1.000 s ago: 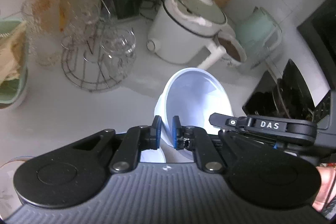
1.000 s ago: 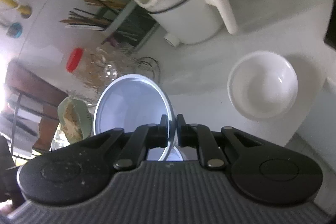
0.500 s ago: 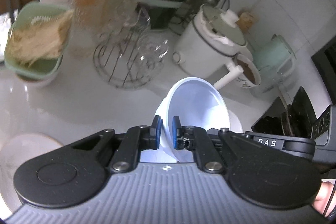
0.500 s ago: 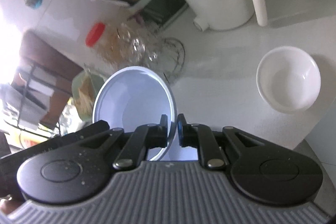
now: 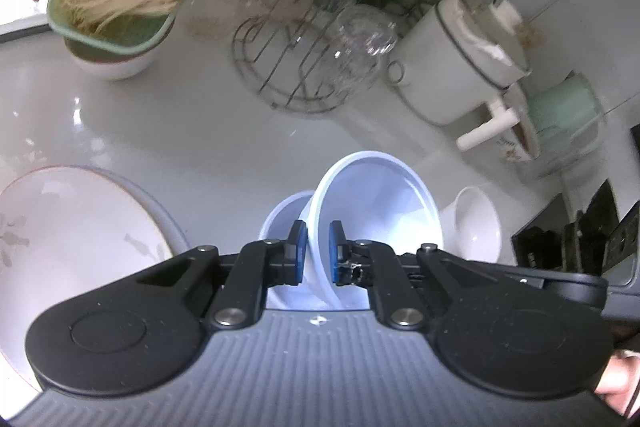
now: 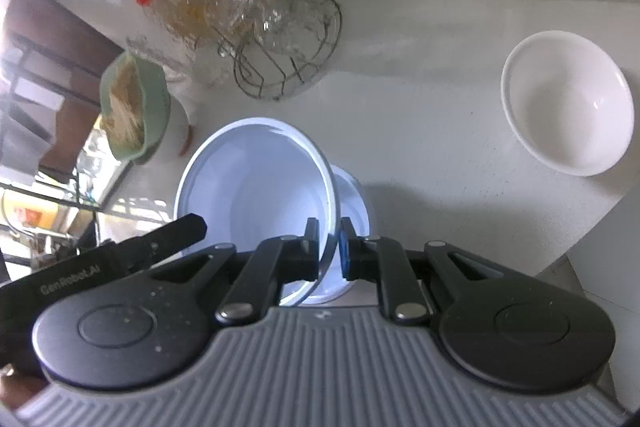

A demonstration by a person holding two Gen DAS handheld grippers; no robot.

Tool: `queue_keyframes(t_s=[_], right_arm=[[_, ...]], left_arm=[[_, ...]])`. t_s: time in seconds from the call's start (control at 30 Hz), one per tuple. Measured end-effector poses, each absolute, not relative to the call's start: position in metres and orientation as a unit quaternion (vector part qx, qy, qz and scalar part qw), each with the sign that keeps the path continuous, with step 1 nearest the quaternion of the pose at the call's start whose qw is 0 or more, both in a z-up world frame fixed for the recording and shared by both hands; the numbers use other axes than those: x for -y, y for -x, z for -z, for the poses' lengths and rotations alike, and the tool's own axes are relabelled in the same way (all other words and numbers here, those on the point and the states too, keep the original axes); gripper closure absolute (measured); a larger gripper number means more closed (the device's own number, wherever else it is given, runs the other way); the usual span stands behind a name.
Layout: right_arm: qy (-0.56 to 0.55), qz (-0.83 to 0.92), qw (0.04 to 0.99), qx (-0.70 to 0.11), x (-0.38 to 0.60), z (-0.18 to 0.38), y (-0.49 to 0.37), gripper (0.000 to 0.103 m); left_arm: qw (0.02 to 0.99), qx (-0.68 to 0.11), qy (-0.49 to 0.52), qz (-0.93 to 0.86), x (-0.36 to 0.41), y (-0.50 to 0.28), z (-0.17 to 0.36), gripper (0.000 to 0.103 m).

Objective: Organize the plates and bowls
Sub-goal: 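Lift the second light blue bowl with both grippers and carry it over the first, then lower the bowl into the first light blue bowl and open both grippers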

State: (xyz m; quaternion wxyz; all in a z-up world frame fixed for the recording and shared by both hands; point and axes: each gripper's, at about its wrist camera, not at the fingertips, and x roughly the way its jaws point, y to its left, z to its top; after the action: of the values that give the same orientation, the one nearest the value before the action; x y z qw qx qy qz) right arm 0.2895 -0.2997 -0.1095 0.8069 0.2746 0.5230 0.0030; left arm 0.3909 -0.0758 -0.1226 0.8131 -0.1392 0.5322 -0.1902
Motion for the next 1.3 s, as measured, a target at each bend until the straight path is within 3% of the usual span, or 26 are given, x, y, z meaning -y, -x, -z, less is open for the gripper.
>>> queue_keyframes(t_s=[0.5,0.53,0.57,0.63,0.67,0.73,1.3], right_arm=[[-0.242,-0.016,0.799,-0.550,0.295,0.130,-0.300,0.089],[-0.240,-0.016,0.800,-0.550,0.295,0.129,-0.300,0.089],[-0.238,-0.018,0.801,-0.549,0.295,0.128,-0.300,0.087],[-0.238,-0.025,0.799,-0.552,0.295,0.127,-0.300,0.064],[-0.239,-0.030,0.799,-0.550,0.295,0.126,-0.299,0.059],[-0.235,-0.028,0.807,-0.540,0.294,0.122,-0.297,0.052],[-0.215,-0.013,0.879,-0.425,0.298,0.064,-0.263,0.052]], left_arm=[[0.802,-0.557,0.144,0.158,0.076,-0.387,0.151,0.090],[0.803,-0.557,0.143,0.157,0.076,-0.388,0.150,0.088],[0.805,-0.555,0.142,0.154,0.076,-0.388,0.148,0.078],[0.814,-0.543,0.140,0.149,0.076,-0.386,0.141,0.061],[0.817,-0.539,0.140,0.149,0.074,-0.385,0.138,0.056],[0.822,-0.532,0.138,0.151,0.073,-0.384,0.132,0.056],[0.853,-0.477,0.115,0.181,0.073,-0.371,0.086,0.056]])
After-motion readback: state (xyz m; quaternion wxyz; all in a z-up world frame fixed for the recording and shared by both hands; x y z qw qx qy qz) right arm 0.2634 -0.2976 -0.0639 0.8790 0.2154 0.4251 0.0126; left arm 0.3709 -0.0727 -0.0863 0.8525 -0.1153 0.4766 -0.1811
